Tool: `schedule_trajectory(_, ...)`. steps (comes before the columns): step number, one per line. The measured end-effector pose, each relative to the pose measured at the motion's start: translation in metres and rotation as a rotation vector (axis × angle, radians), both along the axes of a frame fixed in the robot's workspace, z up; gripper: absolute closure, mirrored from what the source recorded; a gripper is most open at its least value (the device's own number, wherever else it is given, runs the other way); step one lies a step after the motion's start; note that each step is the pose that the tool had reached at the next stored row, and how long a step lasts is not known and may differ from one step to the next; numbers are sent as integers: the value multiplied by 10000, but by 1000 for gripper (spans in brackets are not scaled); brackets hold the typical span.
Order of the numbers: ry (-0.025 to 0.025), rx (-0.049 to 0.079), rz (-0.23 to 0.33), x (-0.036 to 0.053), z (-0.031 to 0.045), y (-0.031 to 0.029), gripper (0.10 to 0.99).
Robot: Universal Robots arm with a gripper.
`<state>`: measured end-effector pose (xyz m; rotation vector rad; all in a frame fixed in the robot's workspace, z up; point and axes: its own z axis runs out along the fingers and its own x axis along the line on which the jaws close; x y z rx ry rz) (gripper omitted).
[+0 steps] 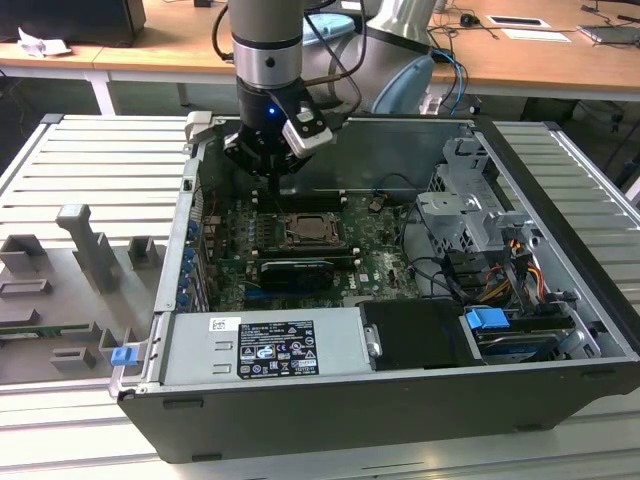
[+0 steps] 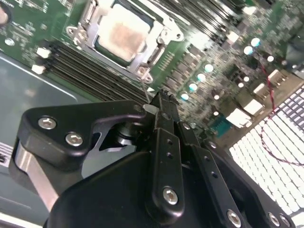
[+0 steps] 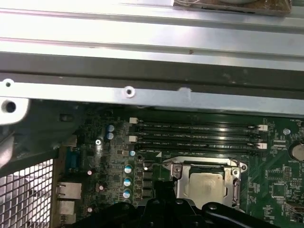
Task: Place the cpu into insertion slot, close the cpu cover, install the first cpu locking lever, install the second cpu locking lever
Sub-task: 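Install the first cpu locking lever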
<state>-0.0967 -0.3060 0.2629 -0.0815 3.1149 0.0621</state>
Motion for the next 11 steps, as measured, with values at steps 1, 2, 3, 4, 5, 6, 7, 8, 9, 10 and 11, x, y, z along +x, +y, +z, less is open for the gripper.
schedule_trajectory(1,-1,0,0,-18,0,0,980)
schedule_trajectory(2,-1,1,1,-33,0,-1,980)
schedule_trajectory(3,-1,0,1,-41,0,-4,980)
schedule_trajectory(4,-1,1,1,-59,-2,-9,980)
schedule_trajectory(5,-1,1,3,-90,-3,-19,980)
schedule_trajectory(6,-1,1,1,-119,-5,-22,980)
schedule_trajectory(7,0,1,0,-165,-9,-23,980)
schedule_trajectory(8,-2,8,1,-200,-21,-19,980)
schedule_trajectory(9,0,6,2,-212,-30,-3,980)
schedule_trajectory(10,-1,7,2,-215,-36,12,980)
schedule_trajectory(11,-1,6,0,-219,-43,27,980)
